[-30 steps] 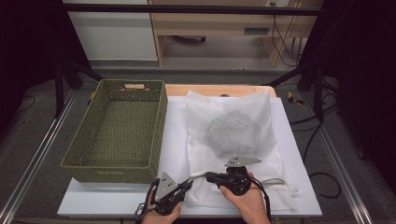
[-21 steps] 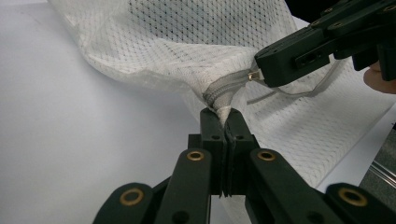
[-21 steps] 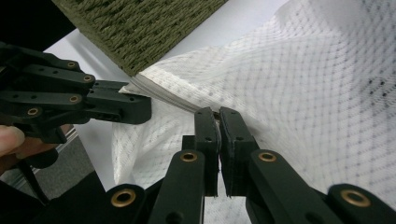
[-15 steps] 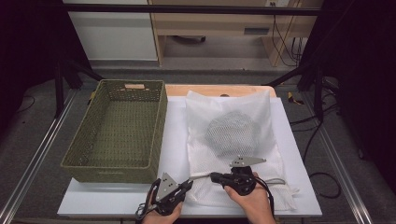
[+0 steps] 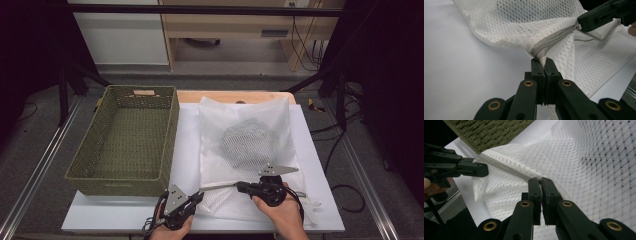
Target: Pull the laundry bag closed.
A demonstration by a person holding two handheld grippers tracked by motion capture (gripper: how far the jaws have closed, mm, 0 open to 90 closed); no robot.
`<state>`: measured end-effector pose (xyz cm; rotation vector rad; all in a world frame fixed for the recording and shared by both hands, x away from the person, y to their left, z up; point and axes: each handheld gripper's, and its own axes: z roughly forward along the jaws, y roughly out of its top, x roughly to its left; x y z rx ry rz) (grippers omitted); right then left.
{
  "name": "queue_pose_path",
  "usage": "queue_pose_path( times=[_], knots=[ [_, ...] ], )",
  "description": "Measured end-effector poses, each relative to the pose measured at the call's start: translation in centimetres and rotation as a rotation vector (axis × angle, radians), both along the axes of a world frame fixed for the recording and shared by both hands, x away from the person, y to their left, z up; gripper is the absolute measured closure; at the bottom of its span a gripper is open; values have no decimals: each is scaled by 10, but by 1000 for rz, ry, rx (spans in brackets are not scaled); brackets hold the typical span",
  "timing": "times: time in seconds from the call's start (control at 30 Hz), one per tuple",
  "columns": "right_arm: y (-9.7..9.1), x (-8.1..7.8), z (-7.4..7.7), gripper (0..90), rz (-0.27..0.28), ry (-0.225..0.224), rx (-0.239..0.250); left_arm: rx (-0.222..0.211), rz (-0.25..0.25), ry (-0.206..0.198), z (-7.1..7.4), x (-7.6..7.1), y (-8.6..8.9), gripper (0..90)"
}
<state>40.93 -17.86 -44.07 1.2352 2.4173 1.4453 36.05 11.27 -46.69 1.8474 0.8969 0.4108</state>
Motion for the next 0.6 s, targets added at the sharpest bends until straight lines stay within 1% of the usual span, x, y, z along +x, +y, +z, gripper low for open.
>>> queue_pose_path(
  times=[0.1,0.17,0.2,0.23,0.37,0.43,0.6],
  knots=[
    [-1,1,-1,868,9,0,-6,8,-2,0,-1,0,-1,886],
    [-2,0,-1,868,4,11,-7,21,0,-2,-2,-1,-2,887],
    [-3,0,-1,868,2,12,-18,21,1,0,-2,-1,-2,886],
    [-5,0,-2,869,3,4,-25,23,5,4,-2,-1,0,886],
    [-14,0,0,868,-20,12,-16,26,18,2,-1,0,3,887],
    [-21,0,1,868,-27,2,-18,25,22,8,-2,0,3,886],
    [-35,2,1,869,-56,18,-13,32,23,14,-2,1,3,886]
  ],
)
